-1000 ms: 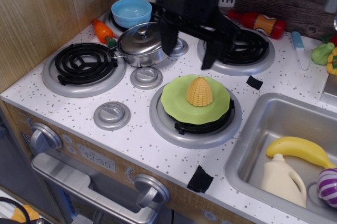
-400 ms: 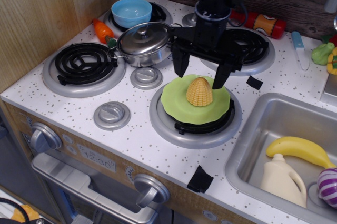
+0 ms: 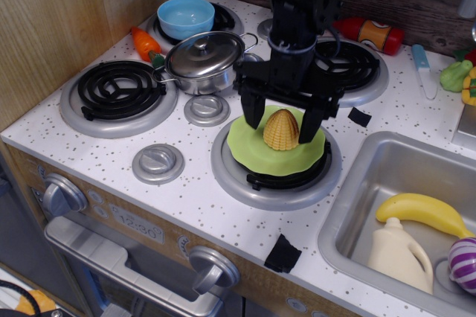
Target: Put corn into bowl
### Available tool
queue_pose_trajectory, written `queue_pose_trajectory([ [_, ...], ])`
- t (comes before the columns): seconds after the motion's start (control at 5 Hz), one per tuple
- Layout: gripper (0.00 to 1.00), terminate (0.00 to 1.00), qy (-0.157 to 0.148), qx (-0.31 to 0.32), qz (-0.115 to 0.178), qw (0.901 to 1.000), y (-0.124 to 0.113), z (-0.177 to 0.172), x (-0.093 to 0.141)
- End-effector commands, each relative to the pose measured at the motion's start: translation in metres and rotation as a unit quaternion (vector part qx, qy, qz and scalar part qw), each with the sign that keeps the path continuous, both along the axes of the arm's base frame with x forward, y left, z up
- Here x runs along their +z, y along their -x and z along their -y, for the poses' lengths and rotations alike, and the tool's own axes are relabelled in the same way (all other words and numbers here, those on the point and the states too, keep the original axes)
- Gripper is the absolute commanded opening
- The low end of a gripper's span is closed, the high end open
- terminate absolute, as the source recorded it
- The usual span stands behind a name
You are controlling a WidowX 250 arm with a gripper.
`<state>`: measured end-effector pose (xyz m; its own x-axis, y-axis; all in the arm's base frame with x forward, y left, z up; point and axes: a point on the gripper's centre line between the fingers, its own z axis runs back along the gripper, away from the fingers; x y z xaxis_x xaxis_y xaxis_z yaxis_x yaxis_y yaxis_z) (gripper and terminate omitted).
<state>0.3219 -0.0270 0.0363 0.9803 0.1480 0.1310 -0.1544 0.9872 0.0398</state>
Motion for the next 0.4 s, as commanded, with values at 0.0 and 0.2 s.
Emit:
queue_pose_trajectory([
  [0.0,0.0,0.0,0.006,0.01,0.027,0.9996,-0.0063,0.0002,0.0051],
  [0.2,0.0,0.0,0.012,0.016,0.026,0.9995,-0.0082,0.0007,0.007],
])
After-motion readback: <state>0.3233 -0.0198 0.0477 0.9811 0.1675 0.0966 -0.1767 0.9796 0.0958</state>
